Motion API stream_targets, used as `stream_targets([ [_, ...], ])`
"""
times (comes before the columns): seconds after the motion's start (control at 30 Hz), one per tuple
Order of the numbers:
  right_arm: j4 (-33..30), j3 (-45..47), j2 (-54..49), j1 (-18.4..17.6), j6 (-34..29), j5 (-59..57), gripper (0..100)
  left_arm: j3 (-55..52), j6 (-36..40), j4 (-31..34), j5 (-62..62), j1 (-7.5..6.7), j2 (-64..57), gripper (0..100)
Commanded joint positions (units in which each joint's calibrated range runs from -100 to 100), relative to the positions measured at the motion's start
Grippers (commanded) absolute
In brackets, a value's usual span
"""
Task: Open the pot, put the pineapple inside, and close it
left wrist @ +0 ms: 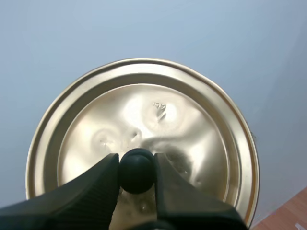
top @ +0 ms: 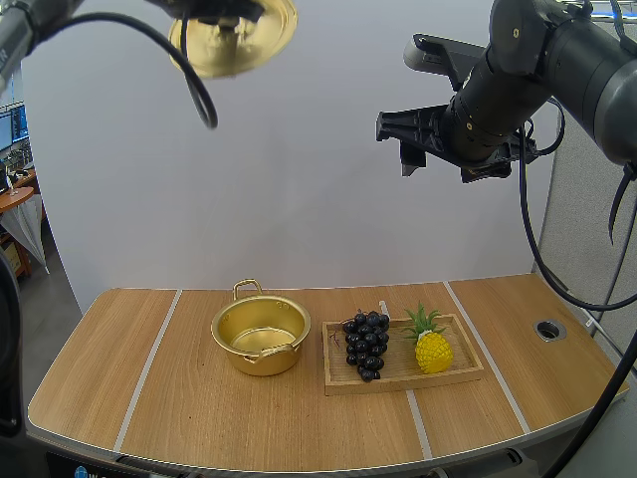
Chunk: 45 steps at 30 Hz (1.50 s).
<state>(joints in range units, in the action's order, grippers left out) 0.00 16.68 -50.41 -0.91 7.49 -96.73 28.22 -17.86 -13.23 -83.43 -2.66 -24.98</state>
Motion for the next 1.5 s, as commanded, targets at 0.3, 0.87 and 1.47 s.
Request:
stream_targets([
  [0.3, -10.6, -0.4, -0.3, 0.2, 0.4, -2.9, 100, 3.0, 0.7, 0.3, 1.3, -0.25, -0.5, 0],
  [0.87, -10.1, 21.3, 2.6, 0.2, 0.4, 9.8, 100, 3.0, 0.7, 0.3, 1.3, -0.25, -0.5, 0],
  [1.47, -9.5, 23.9, 13.9, 3.8, 3.8, 20.1, 100, 3.0, 0.7, 0.3, 1.3, -0.25, -0.5, 0],
])
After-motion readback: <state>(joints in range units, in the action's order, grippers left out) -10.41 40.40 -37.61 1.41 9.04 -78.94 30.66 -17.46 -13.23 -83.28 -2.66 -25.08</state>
